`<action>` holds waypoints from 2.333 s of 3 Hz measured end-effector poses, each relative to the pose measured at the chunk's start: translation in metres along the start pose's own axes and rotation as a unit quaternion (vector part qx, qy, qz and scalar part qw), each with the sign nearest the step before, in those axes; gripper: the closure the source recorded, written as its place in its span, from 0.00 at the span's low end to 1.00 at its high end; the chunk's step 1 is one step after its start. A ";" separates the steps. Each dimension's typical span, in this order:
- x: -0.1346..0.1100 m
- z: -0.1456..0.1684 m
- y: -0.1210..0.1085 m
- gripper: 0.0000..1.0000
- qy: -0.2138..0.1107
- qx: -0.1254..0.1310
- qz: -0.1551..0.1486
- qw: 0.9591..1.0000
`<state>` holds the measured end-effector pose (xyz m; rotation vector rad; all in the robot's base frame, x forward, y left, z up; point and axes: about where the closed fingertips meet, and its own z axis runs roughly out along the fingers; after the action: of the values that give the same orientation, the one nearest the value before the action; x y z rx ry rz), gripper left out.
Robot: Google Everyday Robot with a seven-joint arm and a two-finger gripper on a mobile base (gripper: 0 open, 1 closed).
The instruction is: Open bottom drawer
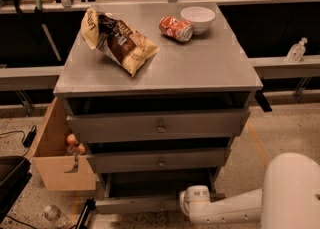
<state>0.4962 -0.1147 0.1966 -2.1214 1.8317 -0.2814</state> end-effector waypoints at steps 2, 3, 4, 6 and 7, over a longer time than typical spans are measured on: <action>-0.003 -0.011 0.010 1.00 0.008 -0.007 0.006 1.000; -0.011 -0.034 0.033 1.00 0.027 -0.022 0.019 0.999; -0.035 -0.097 0.057 1.00 0.054 -0.040 0.085 0.994; -0.034 -0.161 0.122 1.00 0.122 -0.066 0.089 0.986; -0.035 -0.161 0.121 1.00 0.121 -0.066 0.090 0.986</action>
Offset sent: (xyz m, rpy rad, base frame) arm -0.3020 0.0243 0.1506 -0.2898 0.2583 -0.3581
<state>0.3218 -0.1138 0.3038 -2.0646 2.2216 -0.3994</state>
